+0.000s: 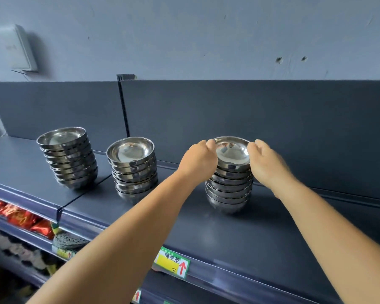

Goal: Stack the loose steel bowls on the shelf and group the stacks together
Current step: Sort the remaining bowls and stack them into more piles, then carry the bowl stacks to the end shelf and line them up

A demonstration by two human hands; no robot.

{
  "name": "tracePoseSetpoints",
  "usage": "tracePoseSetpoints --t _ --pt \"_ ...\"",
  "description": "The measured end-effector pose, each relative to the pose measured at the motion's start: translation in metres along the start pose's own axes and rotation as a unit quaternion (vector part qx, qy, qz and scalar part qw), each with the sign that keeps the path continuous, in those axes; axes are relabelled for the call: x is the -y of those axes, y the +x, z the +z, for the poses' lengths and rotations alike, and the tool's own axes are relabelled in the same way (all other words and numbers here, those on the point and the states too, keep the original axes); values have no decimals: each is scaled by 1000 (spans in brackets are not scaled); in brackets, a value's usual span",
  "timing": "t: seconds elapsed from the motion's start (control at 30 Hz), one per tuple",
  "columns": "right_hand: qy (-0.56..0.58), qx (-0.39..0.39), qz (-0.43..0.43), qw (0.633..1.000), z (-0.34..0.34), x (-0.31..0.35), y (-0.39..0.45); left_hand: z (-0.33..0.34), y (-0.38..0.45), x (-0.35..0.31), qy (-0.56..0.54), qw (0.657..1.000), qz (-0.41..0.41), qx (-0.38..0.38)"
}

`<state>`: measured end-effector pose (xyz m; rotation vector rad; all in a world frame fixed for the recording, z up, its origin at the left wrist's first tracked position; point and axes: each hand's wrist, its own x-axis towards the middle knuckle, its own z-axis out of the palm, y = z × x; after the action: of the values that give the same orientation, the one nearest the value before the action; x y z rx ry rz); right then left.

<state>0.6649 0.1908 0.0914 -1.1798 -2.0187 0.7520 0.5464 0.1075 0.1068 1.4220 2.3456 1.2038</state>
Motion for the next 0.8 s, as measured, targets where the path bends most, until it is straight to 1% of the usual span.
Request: tracePoseSetpoints --t 0.07,0.13,0.17,0.23,0.3,0.4,0.53,0.7,0.8 --pt "-86 -9 -64 994 -3 4 -7 -7 -7 4 60 997 41 -15" --pt "-170 -21 -135 976 -2 10 -16 -15 -16 12 128 989 70 -22" --pt "-195 -26 -162 967 0 13 -21 -21 -21 17 176 980 87 -20" --pt "-209 -35 -218 953 8 22 -33 -32 -31 26 235 966 111 -14" --pt "-198 -22 -256 946 21 37 -46 -46 -41 40 259 959 118 -12" --pt "-184 29 -266 946 49 62 -67 -69 -54 69 276 955 105 -16" --pt "-171 58 -290 940 101 97 -91 -108 -69 119 277 957 83 -27" --pt "-133 100 -273 948 180 150 -119 -171 -81 193 284 955 75 -27" --pt "-121 135 -239 954 220 177 -130 -204 -86 233 277 959 65 -18"
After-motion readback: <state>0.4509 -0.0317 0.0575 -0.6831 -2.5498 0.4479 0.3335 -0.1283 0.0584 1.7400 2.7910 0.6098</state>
